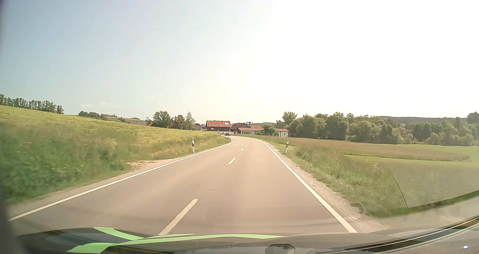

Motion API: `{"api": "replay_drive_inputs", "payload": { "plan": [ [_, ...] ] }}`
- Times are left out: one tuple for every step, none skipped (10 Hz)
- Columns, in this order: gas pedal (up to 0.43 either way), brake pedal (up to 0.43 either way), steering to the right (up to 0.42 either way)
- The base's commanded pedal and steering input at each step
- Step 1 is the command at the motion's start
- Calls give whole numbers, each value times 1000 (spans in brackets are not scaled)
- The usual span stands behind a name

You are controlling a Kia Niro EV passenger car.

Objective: Follow the waypoints while adhering to traffic rules and regulations

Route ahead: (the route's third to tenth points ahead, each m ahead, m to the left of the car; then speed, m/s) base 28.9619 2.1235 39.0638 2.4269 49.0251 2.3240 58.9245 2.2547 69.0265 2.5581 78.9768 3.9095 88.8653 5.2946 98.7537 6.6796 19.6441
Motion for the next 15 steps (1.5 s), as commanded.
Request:
{"api": "replay_drive_inputs", "payload": {
  "plan": [
    [47,0,-1],
    [59,0,-1],
    [47,0,0],
    [0,0,0],
    [0,0,0],
    [0,0,0],
    [0,0,0],
    [0,0,0],
    [0,0,0],
    [0,0,0],
    [0,0,0],
    [0,0,0],
    [0,0,-1],
    [0,0,-1],
    [0,0,-2]
  ]
}}
